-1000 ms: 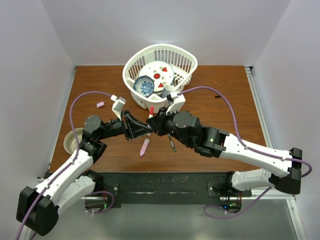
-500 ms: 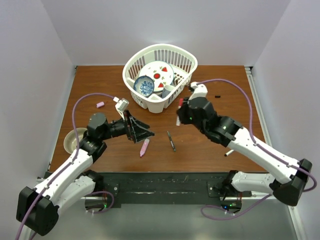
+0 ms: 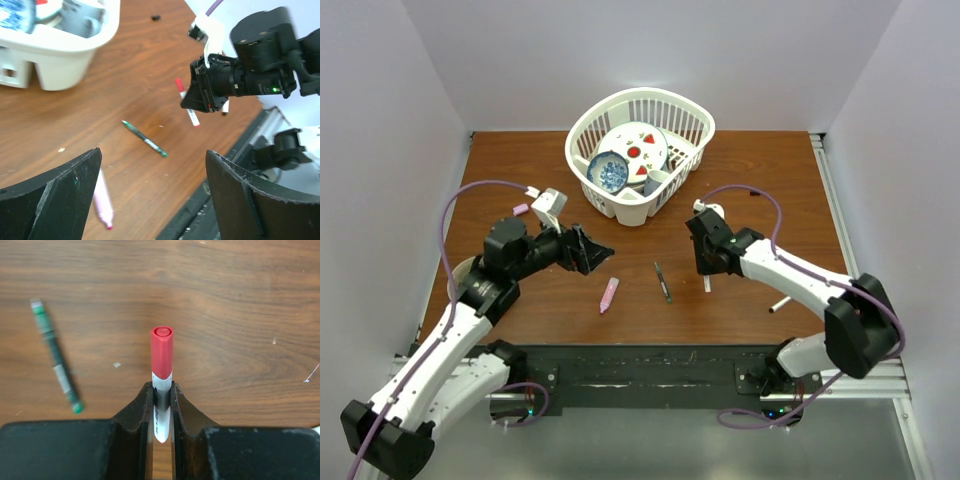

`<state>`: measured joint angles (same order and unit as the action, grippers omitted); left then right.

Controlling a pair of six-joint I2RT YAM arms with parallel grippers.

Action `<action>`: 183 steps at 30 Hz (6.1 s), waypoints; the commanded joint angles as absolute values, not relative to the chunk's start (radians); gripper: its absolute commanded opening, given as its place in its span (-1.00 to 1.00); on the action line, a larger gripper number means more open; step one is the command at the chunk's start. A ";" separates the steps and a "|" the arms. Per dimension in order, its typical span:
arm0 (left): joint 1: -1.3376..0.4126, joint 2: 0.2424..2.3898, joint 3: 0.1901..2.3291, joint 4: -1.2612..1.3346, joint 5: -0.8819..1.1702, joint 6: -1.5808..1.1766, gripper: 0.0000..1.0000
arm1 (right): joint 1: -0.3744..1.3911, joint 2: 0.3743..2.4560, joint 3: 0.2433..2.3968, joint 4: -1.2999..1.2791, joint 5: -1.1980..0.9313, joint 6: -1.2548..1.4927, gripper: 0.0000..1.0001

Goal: Insert the pens into the pen caps

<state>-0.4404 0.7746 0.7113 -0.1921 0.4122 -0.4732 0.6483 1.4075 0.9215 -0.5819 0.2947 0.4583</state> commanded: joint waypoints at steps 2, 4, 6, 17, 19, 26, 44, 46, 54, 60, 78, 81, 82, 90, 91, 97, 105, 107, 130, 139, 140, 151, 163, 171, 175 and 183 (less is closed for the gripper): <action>-0.440 0.710 0.755 -0.290 0.287 -0.385 0.79 | 0.598 1.485 0.916 -0.531 0.302 0.440 -0.88; -0.440 0.700 0.749 -0.298 0.275 -0.379 0.79 | 0.582 1.503 0.911 -0.523 0.305 0.442 -0.83; -0.440 0.684 0.744 -0.299 0.247 -0.374 0.79 | 0.568 1.512 0.905 -0.509 0.301 0.442 -0.75; -0.440 0.640 0.712 -0.305 0.184 -0.362 0.79 | 0.525 1.565 0.903 -0.482 0.281 0.437 -0.38; -0.440 0.641 0.713 -0.307 0.184 -0.361 0.79 | 0.523 1.562 0.911 -0.491 0.278 0.436 -0.32; -0.440 0.637 0.709 -0.304 0.184 -0.365 0.79 | 0.531 1.419 0.928 -0.519 0.168 0.472 -0.27; -0.440 0.655 0.701 -0.275 0.221 -0.391 0.79 | 0.848 1.505 0.867 -0.341 0.136 0.568 -0.27; -0.442 0.655 0.701 -0.275 0.219 -0.391 0.79 | 0.856 1.520 0.871 -0.341 0.155 0.566 -0.27; -0.440 0.664 0.703 -0.275 0.227 -0.417 0.78 | 0.911 1.600 0.868 -0.364 0.218 0.586 -0.38; -0.440 0.687 0.703 -0.267 0.248 -0.459 0.74 | 0.931 1.634 0.865 -0.371 0.261 0.589 -0.88; -0.481 0.919 0.644 0.087 0.359 -0.739 0.51 | 1.014 1.128 0.810 -0.184 0.112 0.673 -1.00; -0.524 0.977 0.660 0.120 0.342 -0.744 0.43 | 1.038 1.115 0.833 -0.170 0.114 0.686 -1.00; -0.535 0.991 0.663 0.135 0.341 -0.749 0.43 | 1.048 1.115 0.838 -0.170 0.115 0.689 -1.00; -0.598 1.074 0.687 0.149 0.327 -0.755 0.01 | 1.068 1.111 0.864 -0.150 0.112 0.693 -1.00; -0.598 1.074 0.689 0.152 0.328 -0.756 -0.09 | 1.069 1.109 0.862 -0.147 0.109 0.695 -1.00; -0.600 1.065 0.681 0.193 0.386 -0.775 -1.00 | 1.072 1.112 0.848 -0.115 0.061 0.699 -0.66; -0.600 1.049 0.611 0.310 0.506 -0.802 -1.00 | 1.071 1.103 0.813 -0.078 0.069 0.733 -0.38; -0.600 1.039 0.592 0.333 0.528 -0.816 -1.00 | 1.071 1.100 0.807 -0.077 0.081 0.735 -0.44; -0.557 1.094 1.066 -0.448 0.040 -0.227 0.34 | 1.071 0.925 0.755 -0.212 0.218 0.756 -1.00; -0.483 1.353 1.195 -0.638 -0.066 -0.101 0.27 | 1.071 0.733 0.752 -0.354 0.293 0.723 -1.00; -0.477 1.353 1.183 -0.603 -0.052 -0.094 0.27 | 1.071 0.717 0.749 -0.365 0.299 0.723 -1.00; -0.463 1.454 1.091 -0.614 0.003 0.248 0.31 | 1.069 0.587 0.762 -0.486 0.316 0.700 -1.00; -0.411 1.512 1.011 -0.531 -0.008 0.548 0.16 | 1.071 0.489 0.784 -0.583 0.340 0.706 -1.00; -0.377 1.637 1.058 -0.497 0.038 0.591 0.15 | 1.069 0.460 0.816 -0.630 0.411 0.693 -1.00; -0.377 1.699 1.086 -0.482 0.035 0.569 0.13 | 1.071 0.468 0.841 -0.653 0.429 0.673 -1.00; -0.367 1.729 1.078 -0.425 -0.025 0.588 0.12 | 1.071 0.462 0.845 -0.661 0.445 0.672 -1.00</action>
<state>-0.3790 1.7157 1.0435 -0.4915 0.0025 0.5598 1.0695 0.4686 0.8143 -0.6525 0.4049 0.6865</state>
